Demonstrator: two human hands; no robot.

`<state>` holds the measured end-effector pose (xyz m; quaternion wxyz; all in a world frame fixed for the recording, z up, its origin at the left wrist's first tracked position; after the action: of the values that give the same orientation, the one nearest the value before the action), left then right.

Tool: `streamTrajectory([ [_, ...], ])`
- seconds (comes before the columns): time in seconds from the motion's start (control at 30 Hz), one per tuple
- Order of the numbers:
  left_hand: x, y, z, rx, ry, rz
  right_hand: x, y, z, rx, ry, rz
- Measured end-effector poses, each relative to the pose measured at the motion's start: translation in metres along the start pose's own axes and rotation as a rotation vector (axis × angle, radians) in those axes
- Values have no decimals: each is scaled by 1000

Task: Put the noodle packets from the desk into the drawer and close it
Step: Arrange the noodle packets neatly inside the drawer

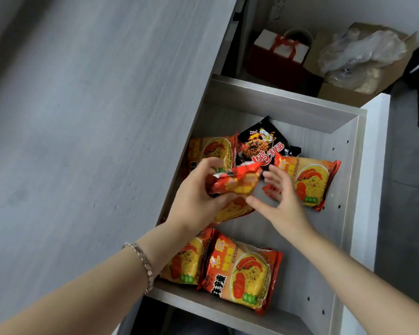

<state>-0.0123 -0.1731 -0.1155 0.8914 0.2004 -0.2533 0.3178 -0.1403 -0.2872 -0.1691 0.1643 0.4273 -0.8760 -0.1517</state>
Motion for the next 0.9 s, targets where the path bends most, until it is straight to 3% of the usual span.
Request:
streamTrajectory([
  [0.1,-3,9,-30,335,324,153,-12,-3,41,-315,-53,-116],
  [0.17,-10,20,-48,511,377,195,-18,-2,53,-419,-223,-142],
  [0.23,-13,31,-61,604,257,166,-20,-5,58,-424,-251,-129],
  [0.33,-22,43,-75,669,-10,-37,-17,-16,63,-358,-117,-84],
  [0.43,-19,47,-77,650,-147,-155,-26,-29,61,-303,50,-103],
  [0.57,-12,46,-75,585,-265,-191,-72,-44,54,-215,218,-257],
  [0.77,-22,38,-80,415,-350,-323,-97,-50,70,-299,295,-73],
  [0.9,-37,31,-100,415,-593,-473,-100,-44,73,-340,355,-250],
])
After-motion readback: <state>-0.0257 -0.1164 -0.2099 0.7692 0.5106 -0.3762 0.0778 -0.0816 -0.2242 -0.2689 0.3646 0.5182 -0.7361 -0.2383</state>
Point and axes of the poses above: each hand's wrist, its own y-axis away from the middle knuckle, its own x-axis out of the back of the hand, z = x × y, the point moved 7 cm from there along -y, towards the middle knuckle, and after that the axes turned 5 degrees about -y, right-handed, at the moved point
